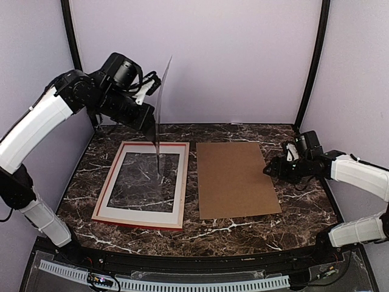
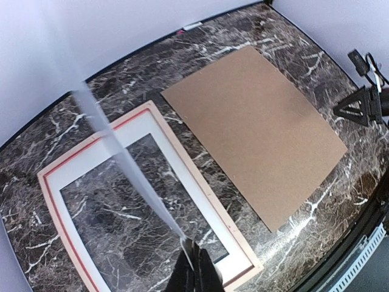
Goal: Put the photo into the frame
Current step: Turn over the photo.
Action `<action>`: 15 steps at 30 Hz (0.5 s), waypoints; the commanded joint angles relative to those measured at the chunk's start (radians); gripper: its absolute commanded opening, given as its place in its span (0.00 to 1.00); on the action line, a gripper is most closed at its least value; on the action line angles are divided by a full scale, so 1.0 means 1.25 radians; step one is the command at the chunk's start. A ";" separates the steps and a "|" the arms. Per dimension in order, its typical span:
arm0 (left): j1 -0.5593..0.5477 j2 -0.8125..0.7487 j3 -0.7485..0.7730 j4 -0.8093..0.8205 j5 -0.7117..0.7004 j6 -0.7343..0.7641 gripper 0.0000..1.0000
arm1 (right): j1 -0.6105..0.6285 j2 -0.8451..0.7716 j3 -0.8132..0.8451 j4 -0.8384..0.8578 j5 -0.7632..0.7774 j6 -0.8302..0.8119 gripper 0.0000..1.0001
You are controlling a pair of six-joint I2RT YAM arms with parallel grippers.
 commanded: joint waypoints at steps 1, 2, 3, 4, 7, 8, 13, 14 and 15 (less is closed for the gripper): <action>-0.076 0.130 0.049 -0.039 0.030 0.021 0.00 | 0.011 -0.001 0.022 0.036 -0.046 0.030 0.75; -0.099 0.152 0.066 -0.035 0.047 0.025 0.00 | 0.011 -0.002 0.023 0.041 -0.056 0.037 0.75; -0.112 0.199 0.076 -0.030 0.056 0.026 0.00 | 0.012 -0.005 0.025 0.043 -0.063 0.044 0.75; -0.135 0.220 0.091 -0.018 0.080 0.027 0.00 | 0.011 -0.007 0.028 0.045 -0.068 0.050 0.75; -0.187 0.327 0.138 0.014 0.137 0.027 0.00 | 0.011 -0.014 0.045 0.048 -0.078 0.067 0.77; -0.195 0.366 0.148 0.031 0.171 0.025 0.00 | 0.012 -0.015 0.049 0.049 -0.080 0.075 0.78; -0.229 0.473 0.184 0.096 0.255 0.006 0.00 | 0.010 -0.003 0.065 0.059 -0.076 0.102 0.81; -0.230 0.480 0.183 0.102 0.259 0.002 0.00 | 0.009 0.003 0.066 0.062 -0.073 0.103 0.81; -0.230 0.488 0.179 0.115 0.266 -0.005 0.00 | 0.007 0.014 0.069 0.064 -0.073 0.106 0.82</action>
